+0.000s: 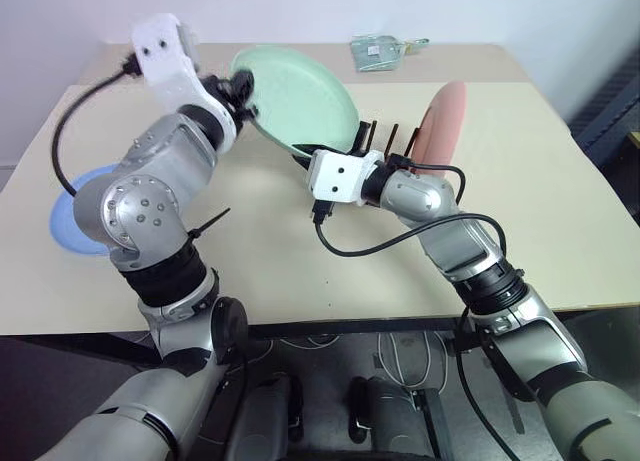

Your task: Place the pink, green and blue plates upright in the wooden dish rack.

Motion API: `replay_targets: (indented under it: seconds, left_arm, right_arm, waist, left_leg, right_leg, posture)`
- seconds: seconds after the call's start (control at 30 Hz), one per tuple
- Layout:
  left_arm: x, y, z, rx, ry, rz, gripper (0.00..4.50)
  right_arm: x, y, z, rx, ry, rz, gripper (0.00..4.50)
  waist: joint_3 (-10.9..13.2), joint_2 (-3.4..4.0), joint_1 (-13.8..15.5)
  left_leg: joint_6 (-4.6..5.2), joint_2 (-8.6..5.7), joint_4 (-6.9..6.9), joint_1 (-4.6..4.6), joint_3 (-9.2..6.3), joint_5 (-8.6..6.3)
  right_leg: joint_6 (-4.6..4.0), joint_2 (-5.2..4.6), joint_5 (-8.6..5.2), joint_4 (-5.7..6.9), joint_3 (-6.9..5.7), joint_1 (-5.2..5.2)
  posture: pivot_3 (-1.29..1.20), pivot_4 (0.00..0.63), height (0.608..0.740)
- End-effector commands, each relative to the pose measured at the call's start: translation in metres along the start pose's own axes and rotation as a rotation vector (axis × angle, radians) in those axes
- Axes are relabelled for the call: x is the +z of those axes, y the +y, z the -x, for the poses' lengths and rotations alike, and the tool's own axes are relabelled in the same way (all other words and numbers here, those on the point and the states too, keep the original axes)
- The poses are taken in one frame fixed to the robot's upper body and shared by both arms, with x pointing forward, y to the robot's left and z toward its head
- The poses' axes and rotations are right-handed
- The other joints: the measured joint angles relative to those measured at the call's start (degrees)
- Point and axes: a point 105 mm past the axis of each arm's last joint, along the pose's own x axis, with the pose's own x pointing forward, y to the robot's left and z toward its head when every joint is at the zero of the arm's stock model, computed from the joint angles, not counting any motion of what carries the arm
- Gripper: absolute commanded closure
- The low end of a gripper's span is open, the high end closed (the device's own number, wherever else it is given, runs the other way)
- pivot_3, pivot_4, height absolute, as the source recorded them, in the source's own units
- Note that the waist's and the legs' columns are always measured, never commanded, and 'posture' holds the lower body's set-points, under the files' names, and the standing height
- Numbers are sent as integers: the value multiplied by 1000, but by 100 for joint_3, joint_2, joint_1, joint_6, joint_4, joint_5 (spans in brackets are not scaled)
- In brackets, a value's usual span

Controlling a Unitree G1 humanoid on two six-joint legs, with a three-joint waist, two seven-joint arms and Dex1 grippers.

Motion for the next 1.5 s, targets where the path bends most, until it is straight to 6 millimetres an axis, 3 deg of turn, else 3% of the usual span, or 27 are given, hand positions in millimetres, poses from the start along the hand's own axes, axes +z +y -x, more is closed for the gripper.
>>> replay_targets:
  seconds: [0.03, 0.13, 0.27, 0.47, 0.57, 0.87, 1.23, 1.47, 1.5]
  left_arm:
    - [38, 48, 2, 196, -170, -53, 1915]
    - [30, 73, 2, 244, -153, -294, 1915]
    - [-8, 92, 2, 213, -53, -400, 1915]
    - [-84, 79, 15, 3, 109, -649, 1915]
    - [-101, 72, 21, -60, 133, -632, 1915]
    - [-112, 69, 27, -85, 152, -598, 1915]
    - [-116, 66, 30, -103, 161, -598, 1915]
    - [-118, 51, 32, -167, 162, -603, 1915]
    - [-118, 50, 33, -170, 163, -604, 1884]
  right_arm:
    - [22, -44, 19, -160, -93, -150, 4500]
    - [26, -70, 38, -249, -139, -447, 4500]
    - [30, -91, 60, -338, -213, -795, 4500]
    - [20, -96, 67, -441, -199, -1206, 4500]
    - [17, -93, 67, -472, -165, -1293, 4500]
    - [8, -88, 65, -507, -112, -1423, 4500]
    - [1, -90, 65, -555, -70, -1452, 4500]
    - [-18, -83, 51, -543, 56, -1452, 4500]
    - [-22, -83, 49, -541, 73, -1448, 4100]
  waist:
    - [-1, 4, -39]
    - [-1, 7, -99]
    - [-2, 4, -59]
    - [-5, 11, -106]
    - [-8, 17, -115]
    - [-9, 19, -106]
    - [-9, 20, -111]
    - [-9, 20, -111]
    - [-9, 20, -112]
  left_leg:
    - [0, 0, -2, 1, 1, 0]
    - [-4, 2, -8, 6, 2, 2]
    - [-5, 2, -8, 6, 0, 3]
    - [-6, 1, -14, 5, 3, 2]
    - [-7, 1, -19, 4, 11, 2]
    - [-5, 1, -19, 2, 17, 2]
    - [-4, 1, -19, 2, 18, 2]
    - [-3, 1, -19, 2, 18, 2]
    - [-3, 1, -18, 3, 19, 2]
  right_leg:
    - [0, 0, 0, 0, 0, 0]
    - [-1, 5, 0, 7, 1, 0]
    - [-2, 3, 1, 11, -1, 6]
    - [-5, 2, 2, 13, 1, -3]
    - [-6, 2, 1, 19, 6, -12]
    - [-6, 2, 1, 19, 12, -17]
    - [-6, 2, 1, 19, 14, -17]
    - [-6, 2, 1, 19, 14, -17]
    - [-6, 2, 1, 19, 15, -17]
  posture:
    - [0, 150, 740]
    - [0, 150, 740]
    - [0, 150, 740]
    - [0, 150, 740]
    - [0, 150, 740]
    - [0, 150, 740]
    - [0, 150, 740]
    - [0, 150, 740]
    - [0, 150, 740]
